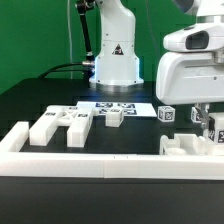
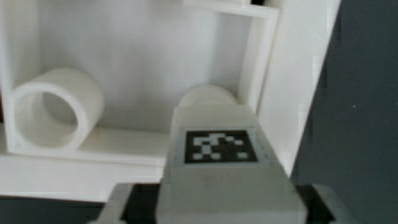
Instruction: Assemble chair
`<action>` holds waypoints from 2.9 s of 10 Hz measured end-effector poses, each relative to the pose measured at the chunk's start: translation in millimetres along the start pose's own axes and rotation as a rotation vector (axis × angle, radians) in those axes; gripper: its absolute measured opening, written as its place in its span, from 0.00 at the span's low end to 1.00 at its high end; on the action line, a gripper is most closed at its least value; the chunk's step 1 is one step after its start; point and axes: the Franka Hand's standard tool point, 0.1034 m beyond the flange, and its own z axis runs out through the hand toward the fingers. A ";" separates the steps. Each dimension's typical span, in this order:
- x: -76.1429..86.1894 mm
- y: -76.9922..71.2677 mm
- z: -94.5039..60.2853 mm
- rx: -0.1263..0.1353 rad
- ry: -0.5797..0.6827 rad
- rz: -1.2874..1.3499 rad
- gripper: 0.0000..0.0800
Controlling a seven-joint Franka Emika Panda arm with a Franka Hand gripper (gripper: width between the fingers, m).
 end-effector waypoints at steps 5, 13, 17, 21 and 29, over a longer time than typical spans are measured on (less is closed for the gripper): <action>0.1 0.3 0.6 0.006 0.001 0.606 0.36; -0.6 -3.7 1.6 0.008 0.003 1.416 0.36; -0.7 -4.6 1.8 0.021 -0.011 1.664 0.36; -0.4 -5.2 1.8 0.023 -0.009 1.614 0.64; 2.1 -7.1 -1.4 0.026 0.012 0.822 0.81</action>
Offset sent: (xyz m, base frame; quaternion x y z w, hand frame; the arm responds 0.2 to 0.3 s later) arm -0.0013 0.0030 -0.0047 -0.0043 0.0100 0.2812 0.9596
